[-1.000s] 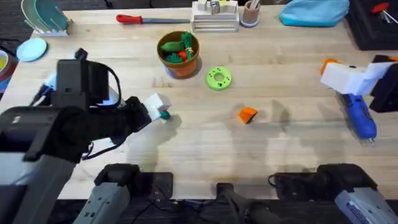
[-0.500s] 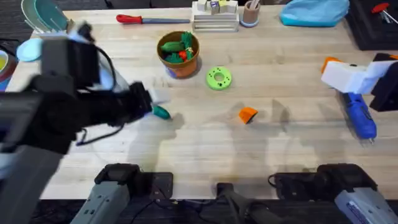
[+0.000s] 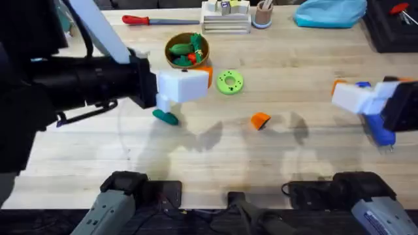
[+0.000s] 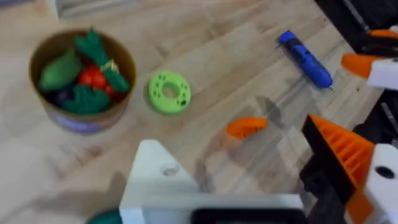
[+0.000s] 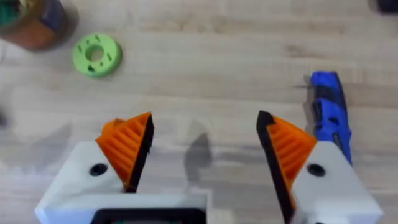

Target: Pick up the gripper from the table and insert it into the empty holder that is missing its gripper. Then pick up a screw, insert it into the mounting hole, and use the screwdriver to tighten it. Finally, clean up the table by picking up the vegetable and placing it into the bucket.

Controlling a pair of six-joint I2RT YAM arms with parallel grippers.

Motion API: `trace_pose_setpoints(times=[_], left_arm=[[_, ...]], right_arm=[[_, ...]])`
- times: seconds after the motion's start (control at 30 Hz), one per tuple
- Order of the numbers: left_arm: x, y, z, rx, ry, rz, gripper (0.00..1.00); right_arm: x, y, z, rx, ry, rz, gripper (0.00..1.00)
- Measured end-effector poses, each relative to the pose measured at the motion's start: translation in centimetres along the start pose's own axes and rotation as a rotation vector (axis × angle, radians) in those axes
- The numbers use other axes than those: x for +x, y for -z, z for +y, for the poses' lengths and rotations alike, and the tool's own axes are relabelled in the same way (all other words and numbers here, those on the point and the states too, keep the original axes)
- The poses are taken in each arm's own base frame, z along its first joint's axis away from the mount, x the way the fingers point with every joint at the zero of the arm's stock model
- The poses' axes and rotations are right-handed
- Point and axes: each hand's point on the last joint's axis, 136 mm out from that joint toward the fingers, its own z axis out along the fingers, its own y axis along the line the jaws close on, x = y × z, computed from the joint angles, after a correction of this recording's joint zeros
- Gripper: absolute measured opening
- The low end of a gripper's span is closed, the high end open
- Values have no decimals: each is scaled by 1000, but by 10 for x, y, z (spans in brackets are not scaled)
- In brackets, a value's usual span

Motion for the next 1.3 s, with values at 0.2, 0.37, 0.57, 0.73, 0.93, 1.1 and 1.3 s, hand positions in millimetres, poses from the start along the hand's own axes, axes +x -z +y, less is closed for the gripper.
trace_pose_setpoints(times=[0.2,0.37,0.57,0.73,0.93,1.1,1.3], left_arm=[[-31,2,-10,47,-139,-116,994],[-30,2,-12,58,-133,-114,994],[-33,2,-8,38,-163,-123,994],[-38,-1,-16,53,-354,-141,995],[-52,-11,-26,54,-539,-215,994],[-40,-11,-25,20,-585,-344,995],[3,-12,-28,26,-616,-515,994]], right_arm=[[51,5,0,1,-12,208,990],[55,6,0,1,-13,226,991],[55,6,0,1,-13,226,991],[55,6,0,1,-13,226,991],[55,6,0,1,-13,226,991],[55,6,0,1,-13,226,991],[55,6,0,1,-13,226,992]])
